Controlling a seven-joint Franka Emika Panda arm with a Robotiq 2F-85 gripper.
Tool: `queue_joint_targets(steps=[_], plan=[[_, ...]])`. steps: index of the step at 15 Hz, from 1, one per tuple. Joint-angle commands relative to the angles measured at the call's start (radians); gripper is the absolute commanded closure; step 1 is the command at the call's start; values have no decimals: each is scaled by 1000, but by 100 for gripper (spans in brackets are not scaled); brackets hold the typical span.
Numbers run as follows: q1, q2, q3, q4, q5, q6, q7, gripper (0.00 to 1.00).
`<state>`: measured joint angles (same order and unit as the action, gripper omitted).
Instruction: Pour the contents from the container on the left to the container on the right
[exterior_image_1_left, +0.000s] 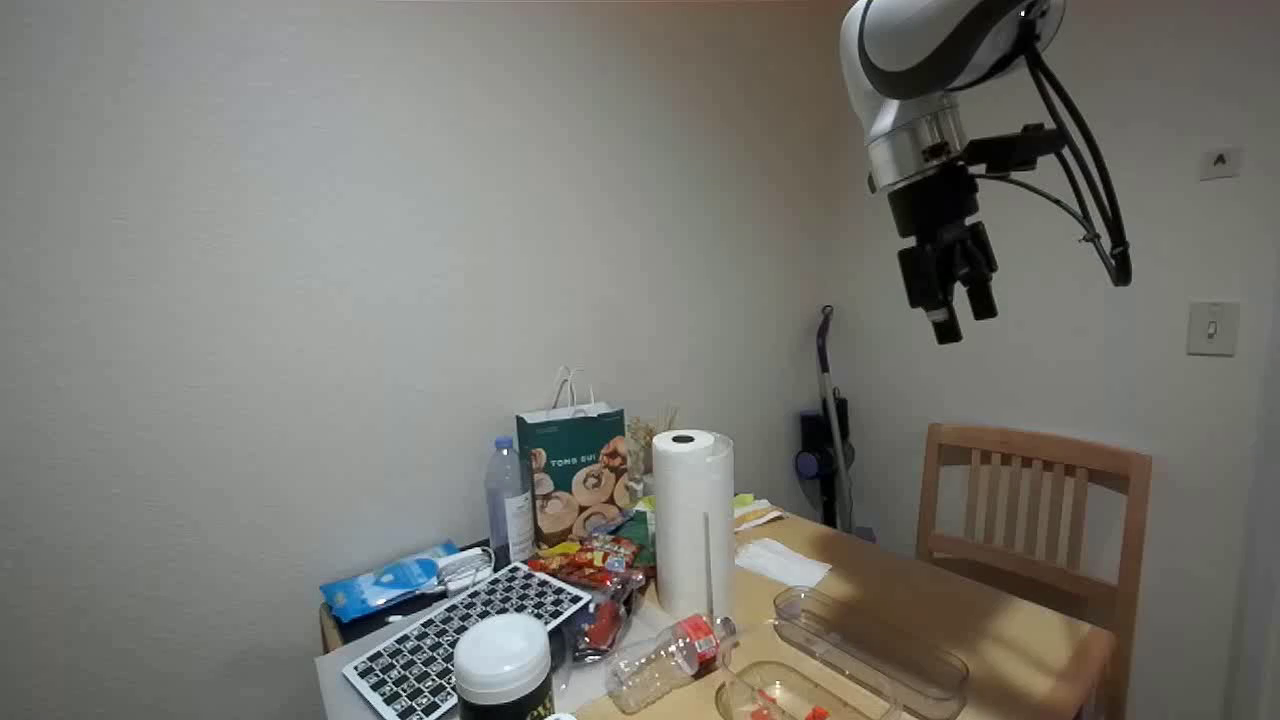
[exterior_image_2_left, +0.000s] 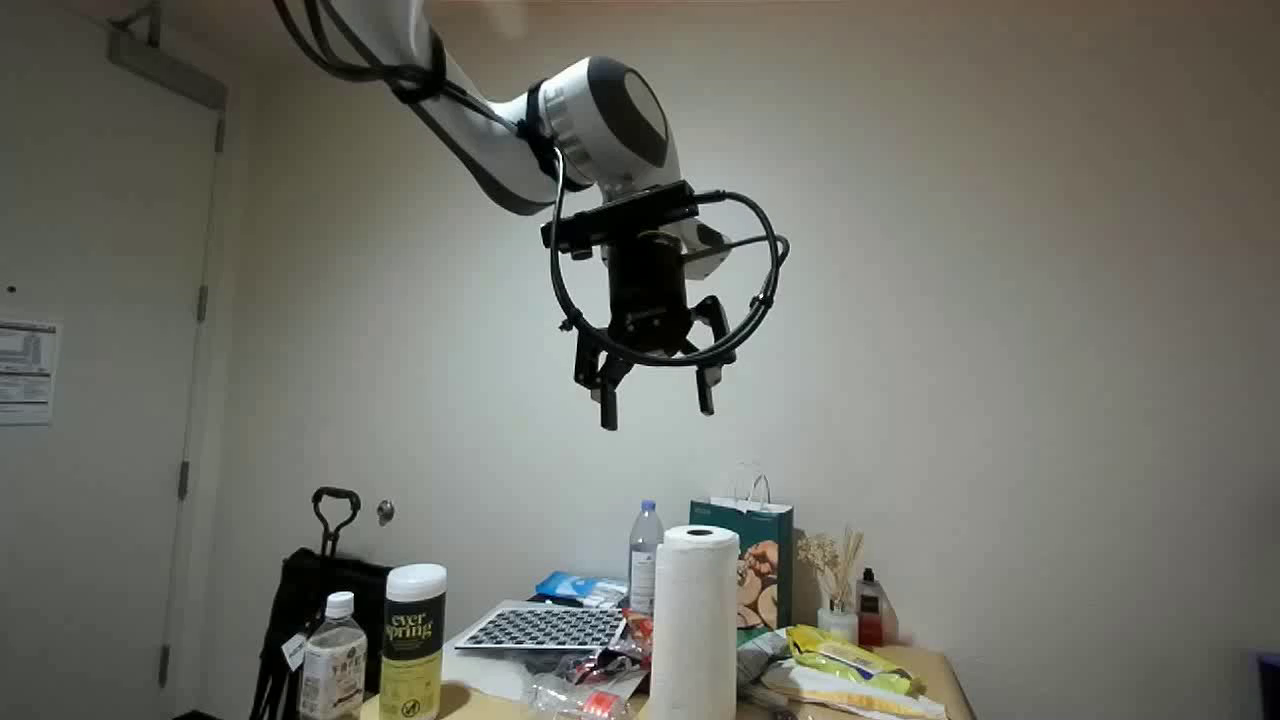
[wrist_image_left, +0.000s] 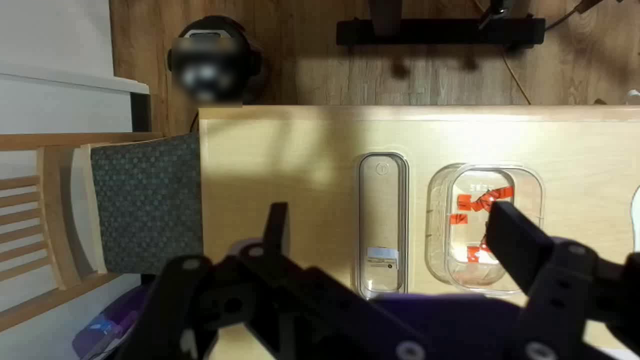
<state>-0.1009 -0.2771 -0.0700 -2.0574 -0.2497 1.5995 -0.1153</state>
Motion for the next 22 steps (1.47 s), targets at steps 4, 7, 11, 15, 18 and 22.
queue_joint_targets(steps=[4,7,11,15,18,22], plan=[[21,12,-1,-8,11,-4,-5,0],[54,28,15,-37,43,25,-6,0],[98,74,76,-110,14,66,105,0],[134,107,81,-144,144,90,30,0],[138,120,90,-130,127,71,47,0],[138,119,88,-129,131,71,33,0]])
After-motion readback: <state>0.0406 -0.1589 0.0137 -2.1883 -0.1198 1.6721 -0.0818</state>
